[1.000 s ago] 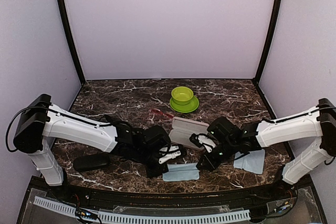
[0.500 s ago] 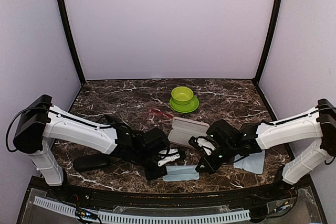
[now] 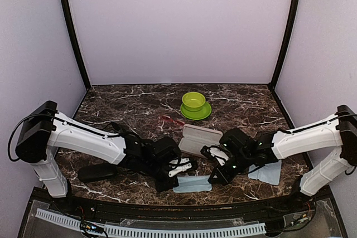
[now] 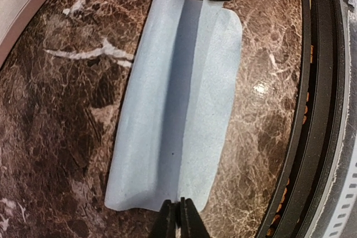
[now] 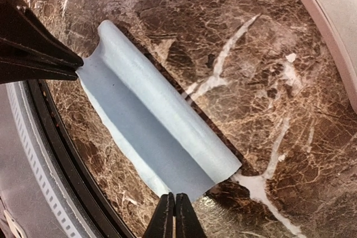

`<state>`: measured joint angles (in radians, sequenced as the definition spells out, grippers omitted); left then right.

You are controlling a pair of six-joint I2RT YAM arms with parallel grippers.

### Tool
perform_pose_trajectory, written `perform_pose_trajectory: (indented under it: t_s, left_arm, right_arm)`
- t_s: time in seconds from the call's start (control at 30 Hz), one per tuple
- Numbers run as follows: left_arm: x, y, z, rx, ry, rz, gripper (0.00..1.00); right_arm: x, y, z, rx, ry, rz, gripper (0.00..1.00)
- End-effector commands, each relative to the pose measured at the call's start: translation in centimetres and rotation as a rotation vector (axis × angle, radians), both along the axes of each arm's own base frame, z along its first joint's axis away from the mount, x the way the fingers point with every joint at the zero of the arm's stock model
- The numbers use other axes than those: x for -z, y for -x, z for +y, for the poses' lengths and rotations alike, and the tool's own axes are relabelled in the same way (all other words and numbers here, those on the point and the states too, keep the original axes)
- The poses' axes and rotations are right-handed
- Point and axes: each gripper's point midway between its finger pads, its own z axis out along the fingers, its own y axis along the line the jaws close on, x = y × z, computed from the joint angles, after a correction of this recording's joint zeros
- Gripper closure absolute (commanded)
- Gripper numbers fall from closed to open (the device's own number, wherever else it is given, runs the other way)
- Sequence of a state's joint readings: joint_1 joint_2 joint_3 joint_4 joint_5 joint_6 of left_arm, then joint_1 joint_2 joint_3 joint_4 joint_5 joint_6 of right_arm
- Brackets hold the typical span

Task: Organize the sunglasses
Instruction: Fold the glasses cleaning cloth at the corner of the board, then pick up the folded cleaning cloth from the corner of the board.

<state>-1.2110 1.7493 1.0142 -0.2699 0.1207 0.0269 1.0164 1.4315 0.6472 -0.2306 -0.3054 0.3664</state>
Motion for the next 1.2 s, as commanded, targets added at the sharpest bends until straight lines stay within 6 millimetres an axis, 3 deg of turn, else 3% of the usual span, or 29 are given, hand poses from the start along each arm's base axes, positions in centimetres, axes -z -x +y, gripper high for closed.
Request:
perform_pose_trajectory:
  t_s: [0.0, 0.13, 0.3, 0.47, 0.67, 0.77, 0.9, 1.17]
  left_arm:
    - [-0.3, 1.1, -0.1, 0.018, 0.033, 0.036, 0.88]
    - [-1.0, 1.5, -0.2, 0.027, 0.057, 0.049, 0.78]
    - [-1.8, 1.9, -0.1, 0.034, 0.086, 0.060, 0.69]
    - [-3.2, 1.7, -0.5, 0.011, 0.146, 0.065, 0.57]
    - [-4.0, -0.9, -0.1, -0.109, 0.204, 0.137, 0.47]
    - [-4.3, -2.6, 0.3, -0.170, 0.230, 0.164, 0.46]
    - [-3.3, -3.8, 0.6, -0.213, 0.231, 0.225, 0.46]
    - [-1.8, -4.0, 0.2, -0.213, 0.221, 0.313, 0.56]
  right_arm:
    - [0.3, 0.7, 0.2, -0.022, -0.017, 0.018, 0.92]
    - [-0.5, 1.0, 0.3, -0.030, -0.043, 0.017, 0.79]
    - [-1.4, 1.1, 0.1, -0.017, -0.072, 0.010, 0.70]
    - [-1.6, -0.9, -0.4, 0.078, -0.035, -0.041, 0.65]
    - [-1.2, -3.4, -0.4, 0.145, -0.002, -0.047, 0.64]
    - [-0.9, -3.9, -0.4, 0.146, 0.011, -0.045, 0.64]
    - [-0.4, -4.3, -0.3, 0.138, 0.015, -0.034, 0.64]
    - [0.3, -4.0, 0.1, 0.107, 0.002, 0.002, 0.65]
